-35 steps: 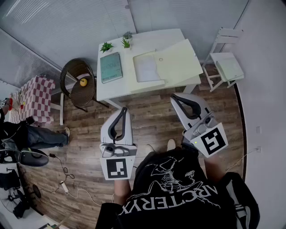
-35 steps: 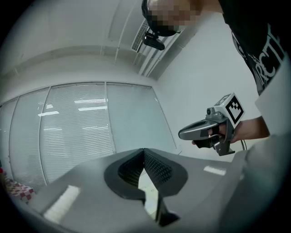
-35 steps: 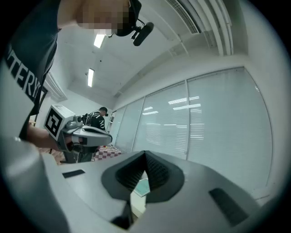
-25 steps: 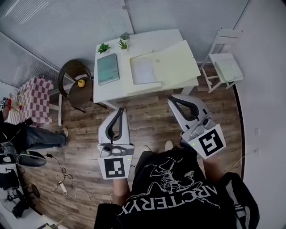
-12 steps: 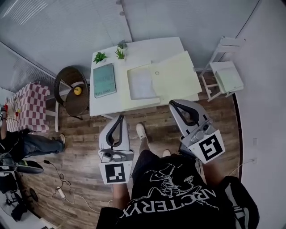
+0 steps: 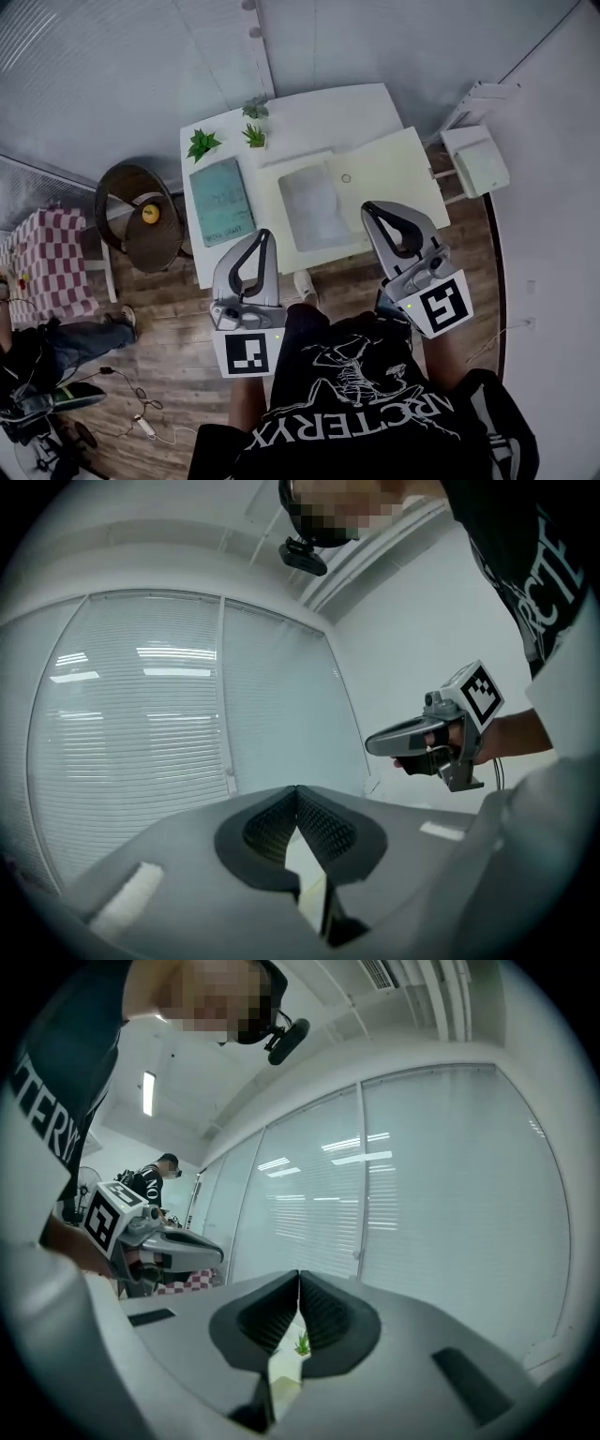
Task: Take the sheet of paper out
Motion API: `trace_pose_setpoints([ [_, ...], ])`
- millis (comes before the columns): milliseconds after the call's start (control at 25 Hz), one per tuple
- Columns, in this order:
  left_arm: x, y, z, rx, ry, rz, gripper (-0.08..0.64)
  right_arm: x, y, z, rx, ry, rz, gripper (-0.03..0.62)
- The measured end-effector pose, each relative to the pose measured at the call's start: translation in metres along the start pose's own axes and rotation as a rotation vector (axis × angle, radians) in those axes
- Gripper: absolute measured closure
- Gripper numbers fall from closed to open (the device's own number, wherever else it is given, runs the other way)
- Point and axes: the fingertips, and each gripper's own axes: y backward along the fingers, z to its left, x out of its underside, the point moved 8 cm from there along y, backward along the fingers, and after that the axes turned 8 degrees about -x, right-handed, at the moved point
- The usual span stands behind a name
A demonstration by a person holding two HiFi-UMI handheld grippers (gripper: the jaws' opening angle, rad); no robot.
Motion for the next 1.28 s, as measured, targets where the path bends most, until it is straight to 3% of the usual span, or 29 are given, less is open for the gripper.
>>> trace_pose_setpoints([
  [160, 0.008, -0.03, 0.029, 0.047, 0.017, -0.004, 0.549, 0.013, -0.034, -0.01, 0.037, -0.041, 0.053, 0.58],
  [320, 0.014, -0.045, 0.045, 0.062, 0.02, 0.01, 0.549, 0.06, -0.052, -0.032, 0.04, -0.207, 0.158, 0.58],
  [440, 0.017, -0.049, 0.051, 0.054, 0.017, 0.05, 0.549, 0.124, -0.064, -0.054, 0.019, -0.384, 0.269, 0.578],
  [640, 0.014, -0.035, 0.052, -0.028, 0.006, 0.071, 0.549, 0.237, -0.08, -0.074, -0.024, -0.589, 0.503, 0.567],
  [680, 0.013, -0.031, 0.051, -0.053, 0.01, 0.077, 0.549, 0.262, -0.082, -0.073, -0.051, -0.666, 0.554, 0.479],
  [720, 0.012, -0.028, 0.05, -0.078, 0.012, 0.082, 0.549, 0.286, -0.083, -0.073, -0.079, -0.743, 0.602, 0.434],
  [880, 0.009, -0.021, 0.042, -0.148, -0.005, 0.119, 0.549, 0.357, -0.09, -0.071, -0.15, -0.89, 0.754, 0.417],
  [1040, 0.007, -0.014, 0.032, -0.201, -0.004, 0.152, 0.549, 0.393, -0.099, -0.063, -0.212, -1.008, 0.807, 0.417],
  [1280, 0.0, -0.015, 0.019, -0.232, -0.029, 0.182, 0.549, 0.401, -0.116, -0.057, -0.337, -1.137, 0.778, 0.416],
])
